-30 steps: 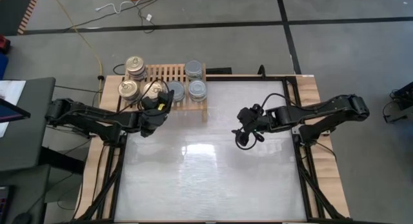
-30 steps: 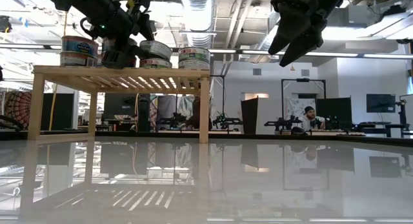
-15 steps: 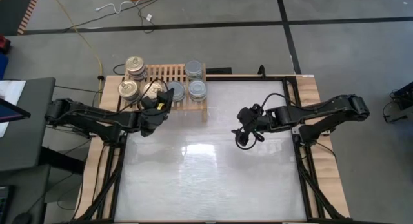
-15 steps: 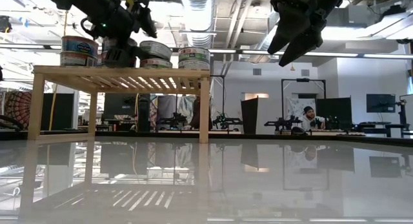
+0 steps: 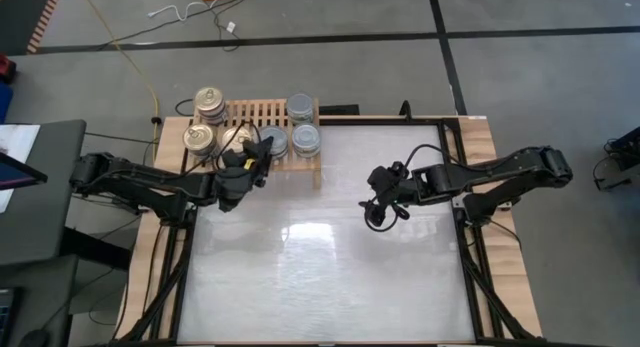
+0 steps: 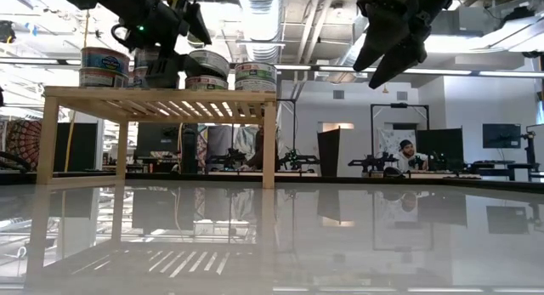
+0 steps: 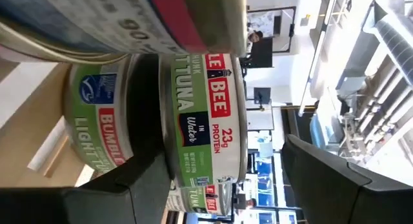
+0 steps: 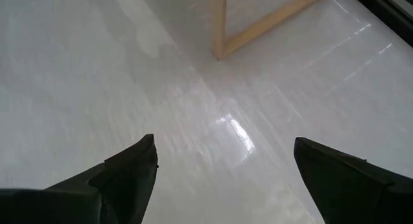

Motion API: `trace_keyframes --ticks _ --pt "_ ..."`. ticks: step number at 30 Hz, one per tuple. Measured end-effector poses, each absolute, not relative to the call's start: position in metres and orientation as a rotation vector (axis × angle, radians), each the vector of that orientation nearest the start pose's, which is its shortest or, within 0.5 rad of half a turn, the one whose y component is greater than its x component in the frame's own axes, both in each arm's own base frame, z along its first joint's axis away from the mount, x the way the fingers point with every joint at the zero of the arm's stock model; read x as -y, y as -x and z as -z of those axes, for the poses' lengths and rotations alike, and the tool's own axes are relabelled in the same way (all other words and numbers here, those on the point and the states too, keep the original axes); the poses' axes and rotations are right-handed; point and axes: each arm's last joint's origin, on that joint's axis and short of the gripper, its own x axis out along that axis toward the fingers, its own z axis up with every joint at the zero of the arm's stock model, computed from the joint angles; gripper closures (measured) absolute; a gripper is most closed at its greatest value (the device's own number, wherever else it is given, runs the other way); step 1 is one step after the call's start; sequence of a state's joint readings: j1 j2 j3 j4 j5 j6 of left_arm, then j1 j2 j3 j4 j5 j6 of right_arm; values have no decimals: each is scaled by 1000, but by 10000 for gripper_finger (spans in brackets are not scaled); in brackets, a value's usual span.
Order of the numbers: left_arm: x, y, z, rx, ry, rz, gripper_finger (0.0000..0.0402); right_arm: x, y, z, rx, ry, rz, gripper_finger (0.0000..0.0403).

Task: Stack canned seafood by type on shelf
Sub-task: Stack the green tuna can on top of the bottom left green tuna can on the shelf

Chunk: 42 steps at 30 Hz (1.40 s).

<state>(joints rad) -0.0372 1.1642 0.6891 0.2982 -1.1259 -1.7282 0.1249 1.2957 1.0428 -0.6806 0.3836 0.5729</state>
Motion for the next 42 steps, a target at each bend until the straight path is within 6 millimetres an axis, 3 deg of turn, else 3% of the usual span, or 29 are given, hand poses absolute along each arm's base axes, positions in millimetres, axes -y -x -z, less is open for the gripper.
trace_keyframes --ticks 11,24,42 --pt "-15 -244 -285 776 1470 -848 127 -23 -256 -278 -803 -297 480 19" --pt "-4 -242 -278 741 1485 -870 127 -28 -256 -278 -802 -309 470 19" --pt "-10 -238 -279 767 1462 -915 127 -36 -256 -279 -788 -340 445 19"
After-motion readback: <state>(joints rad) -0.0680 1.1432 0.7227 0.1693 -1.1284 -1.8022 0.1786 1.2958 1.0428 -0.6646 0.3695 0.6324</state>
